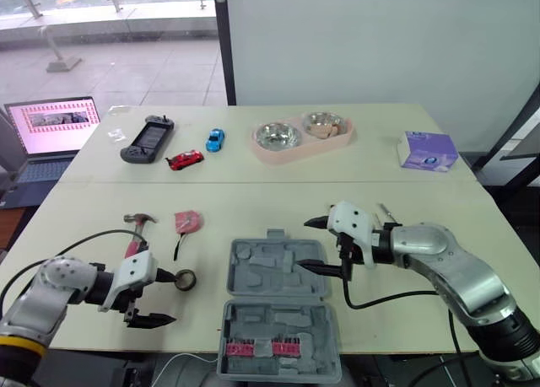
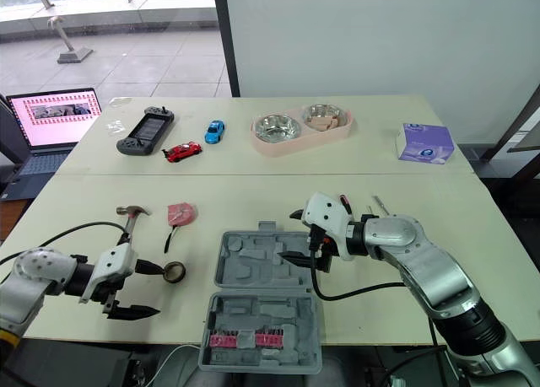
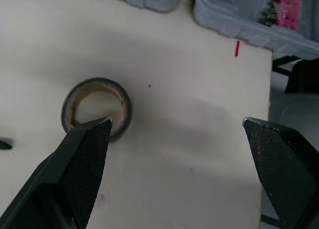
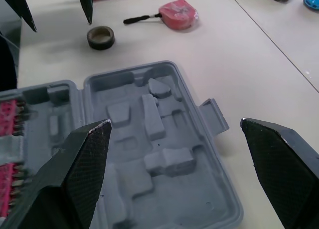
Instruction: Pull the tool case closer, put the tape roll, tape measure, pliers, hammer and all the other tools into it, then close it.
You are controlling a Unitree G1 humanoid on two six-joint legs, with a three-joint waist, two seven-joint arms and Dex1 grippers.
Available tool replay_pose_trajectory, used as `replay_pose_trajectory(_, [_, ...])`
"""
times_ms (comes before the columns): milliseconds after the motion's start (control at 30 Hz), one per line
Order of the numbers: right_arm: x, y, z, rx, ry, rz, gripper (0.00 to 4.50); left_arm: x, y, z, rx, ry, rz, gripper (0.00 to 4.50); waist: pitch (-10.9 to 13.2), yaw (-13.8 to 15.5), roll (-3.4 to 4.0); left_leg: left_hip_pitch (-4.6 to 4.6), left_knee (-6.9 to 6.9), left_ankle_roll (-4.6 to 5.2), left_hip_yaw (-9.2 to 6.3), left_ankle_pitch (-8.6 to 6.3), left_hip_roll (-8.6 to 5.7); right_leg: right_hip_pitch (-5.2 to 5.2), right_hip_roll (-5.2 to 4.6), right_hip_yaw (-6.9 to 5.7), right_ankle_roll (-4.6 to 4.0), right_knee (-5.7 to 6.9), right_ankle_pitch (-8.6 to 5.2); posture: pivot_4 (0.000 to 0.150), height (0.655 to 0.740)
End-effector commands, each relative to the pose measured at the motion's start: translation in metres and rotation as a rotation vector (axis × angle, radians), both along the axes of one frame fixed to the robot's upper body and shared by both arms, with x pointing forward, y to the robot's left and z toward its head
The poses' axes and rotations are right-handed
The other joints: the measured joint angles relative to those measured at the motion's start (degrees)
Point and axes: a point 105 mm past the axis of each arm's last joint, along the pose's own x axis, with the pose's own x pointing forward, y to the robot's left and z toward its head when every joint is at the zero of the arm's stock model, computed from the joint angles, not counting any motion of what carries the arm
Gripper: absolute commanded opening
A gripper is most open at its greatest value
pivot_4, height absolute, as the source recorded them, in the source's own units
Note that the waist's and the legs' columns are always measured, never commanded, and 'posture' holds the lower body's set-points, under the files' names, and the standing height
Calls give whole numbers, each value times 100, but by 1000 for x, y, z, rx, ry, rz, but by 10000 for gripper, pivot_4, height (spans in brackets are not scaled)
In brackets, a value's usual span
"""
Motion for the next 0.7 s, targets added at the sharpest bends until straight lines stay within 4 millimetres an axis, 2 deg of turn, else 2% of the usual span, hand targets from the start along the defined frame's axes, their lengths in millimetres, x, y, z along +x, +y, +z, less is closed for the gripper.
replay_pose_trajectory(33, [1,5,9,-1,-56,2,43848,6,-1,-5,53,1,-40,44109,0,-4,0,0,-1,0,0,0,1,-2,1,0,0,2,0,1500,7360])
replay_pose_trajectory(167, [2,4,7,-13,-58,-15,43848,10,0,-9,80,14,-61,44109,0,-37,0,-1,-1,-1,1,1,2,-7,3,1,0,8,0,1500,7360])
replay_pose_trajectory(400, [3,1,6,-1,-66,-58,43848,20,-12,-18,58,24,-63,44109,-1,-1,0,-2,3,-1,0,2,1,-10,3,1,0,20,0,1500,7360])
replay_pose_trajectory(500, [3,0,5,3,-67,-70,45000,22,-18,-18,37,25,-66,35936,-1,-7,0,-2,4,-2,0,2,1,-11,3,1,0,20,0,1500,7360])
replay_pose_trajectory(667, [3,1,3,3,-66,-76,45000,25,-22,-15,42,4,-90,11768,-1,-23,0,-2,3,-2,0,2,1,-11,3,1,0,20,0,1500,7360])
replay_pose_trajectory(700, [2,1,2,1,-64,-75,45000,25,-23,-13,43,-2,-100,5038,-1,-21,0,-3,3,-2,0,2,1,-13,3,1,0,20,0,1500,7360])
